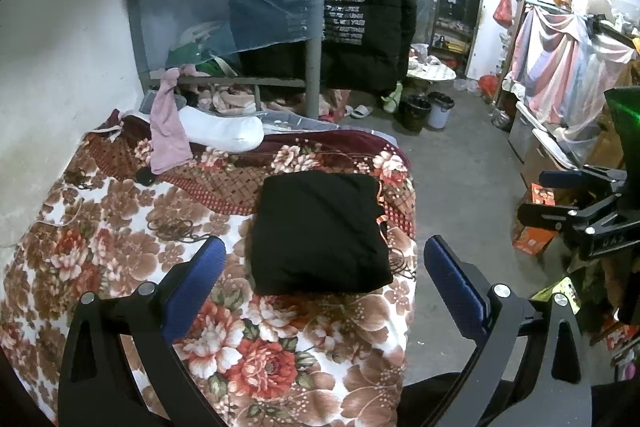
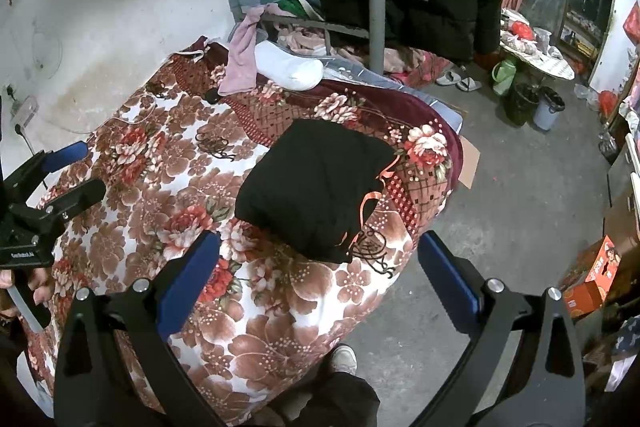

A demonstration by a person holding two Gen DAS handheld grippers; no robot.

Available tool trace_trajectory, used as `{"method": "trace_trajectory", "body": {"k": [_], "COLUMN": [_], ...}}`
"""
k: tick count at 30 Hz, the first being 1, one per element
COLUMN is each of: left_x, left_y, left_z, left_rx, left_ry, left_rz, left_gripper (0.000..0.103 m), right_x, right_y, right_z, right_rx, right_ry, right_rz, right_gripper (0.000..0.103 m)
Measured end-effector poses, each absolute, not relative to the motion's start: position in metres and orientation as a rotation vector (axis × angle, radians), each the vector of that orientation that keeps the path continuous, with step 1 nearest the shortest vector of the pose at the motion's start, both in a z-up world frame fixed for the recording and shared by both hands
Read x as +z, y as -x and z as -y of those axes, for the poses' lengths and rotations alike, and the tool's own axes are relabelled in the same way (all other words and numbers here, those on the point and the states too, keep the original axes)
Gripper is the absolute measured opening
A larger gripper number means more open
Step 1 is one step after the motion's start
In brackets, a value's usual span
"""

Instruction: Fold large clothes

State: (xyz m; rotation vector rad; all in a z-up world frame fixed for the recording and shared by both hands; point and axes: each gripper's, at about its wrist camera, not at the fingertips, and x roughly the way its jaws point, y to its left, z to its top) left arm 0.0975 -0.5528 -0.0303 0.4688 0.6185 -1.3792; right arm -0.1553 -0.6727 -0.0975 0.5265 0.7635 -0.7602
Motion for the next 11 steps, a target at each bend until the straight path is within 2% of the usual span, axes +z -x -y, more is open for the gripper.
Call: {"method": "trace_trajectory", "body": {"k": [11], "left_x": [-0.0220], "left_y": [-0.0982], "left_z": [0.5542], "left_rx": [-1.359], "left_ry": [-0.487], "left_rz": [-0.615], "left_gripper": [0.097], "right_x": [-0.0964], "right_y": [0.1530], "right_z": [0.6713], "right_rx": [-0.751], "right_ry": [-0.530], "right_rz": [-0.762], "right_gripper": [0.098]}}
